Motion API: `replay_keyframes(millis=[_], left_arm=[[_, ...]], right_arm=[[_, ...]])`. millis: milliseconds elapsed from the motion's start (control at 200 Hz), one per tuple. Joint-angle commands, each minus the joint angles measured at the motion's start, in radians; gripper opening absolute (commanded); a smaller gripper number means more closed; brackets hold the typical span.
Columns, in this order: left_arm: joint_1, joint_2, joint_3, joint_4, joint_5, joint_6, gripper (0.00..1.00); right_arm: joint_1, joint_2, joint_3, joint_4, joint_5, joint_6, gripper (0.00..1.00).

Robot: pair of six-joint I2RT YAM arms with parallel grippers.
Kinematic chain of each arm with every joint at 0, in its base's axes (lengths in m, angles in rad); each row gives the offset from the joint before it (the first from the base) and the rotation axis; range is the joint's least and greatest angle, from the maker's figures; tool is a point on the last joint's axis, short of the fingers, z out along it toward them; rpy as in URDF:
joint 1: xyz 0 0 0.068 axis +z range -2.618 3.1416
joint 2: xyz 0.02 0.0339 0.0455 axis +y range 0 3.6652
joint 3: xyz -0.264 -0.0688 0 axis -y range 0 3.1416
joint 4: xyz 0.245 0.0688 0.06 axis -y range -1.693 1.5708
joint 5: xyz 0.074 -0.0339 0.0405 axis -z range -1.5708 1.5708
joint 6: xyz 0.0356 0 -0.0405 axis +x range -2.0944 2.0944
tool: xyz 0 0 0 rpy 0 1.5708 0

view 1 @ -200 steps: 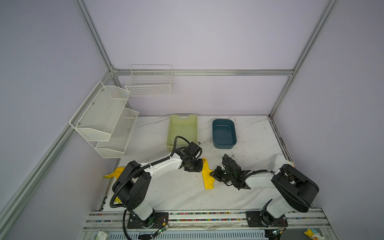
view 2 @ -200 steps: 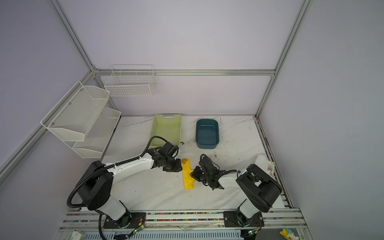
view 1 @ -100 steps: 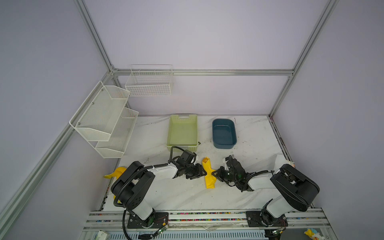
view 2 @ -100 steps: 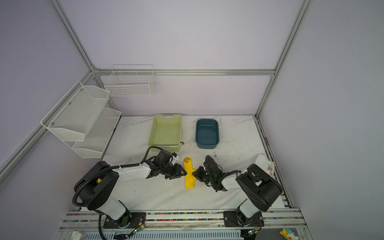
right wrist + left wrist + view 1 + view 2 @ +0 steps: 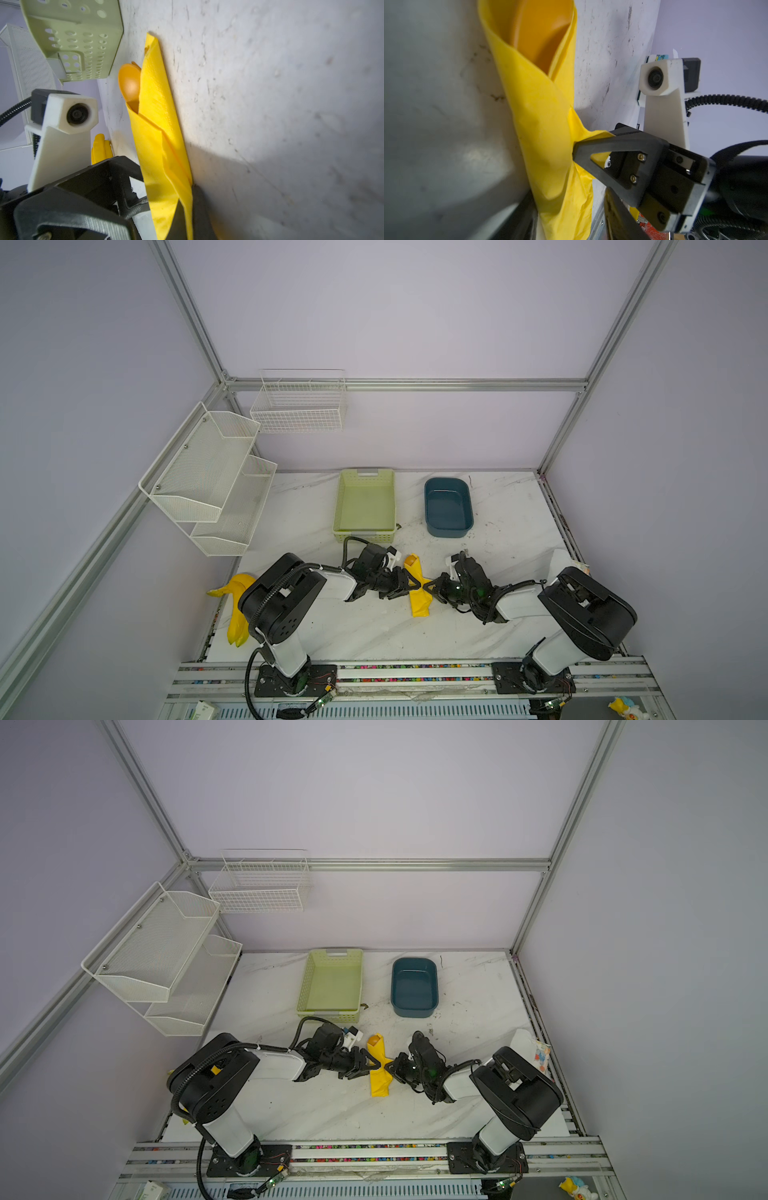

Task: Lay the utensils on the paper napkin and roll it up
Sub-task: 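Lift the yellow napkin roll upright with both grippers holding its ends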

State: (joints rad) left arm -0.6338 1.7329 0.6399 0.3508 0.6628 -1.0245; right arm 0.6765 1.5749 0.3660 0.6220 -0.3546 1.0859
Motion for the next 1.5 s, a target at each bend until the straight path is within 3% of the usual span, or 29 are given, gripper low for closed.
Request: replay_keyframes(millis=[0,415,990,1495], left_arm=[[0.008,0.021,-0.044,0.074,0.033,-0.026,0.52],[0.008,0.081,-0.005,0.164,0.032,-0.058,0.49],[-0.023,0.081,0.136,-0.148,-0.092,0.081,0.41],[-0.027,0.046,0.168,-0.222,-0.15,0.134,0.2]], right_arm=[[-0.005,0.035,-0.038,-0.077,0.024,0.022,0.0],[-0.005,0.06,-0.032,-0.063,0.011,0.021,0.0],[-0.005,0.068,-0.031,-0.051,0.006,0.02,0.0],[-0.005,0.031,-0.027,-0.05,0.002,-0.001,0.0]])
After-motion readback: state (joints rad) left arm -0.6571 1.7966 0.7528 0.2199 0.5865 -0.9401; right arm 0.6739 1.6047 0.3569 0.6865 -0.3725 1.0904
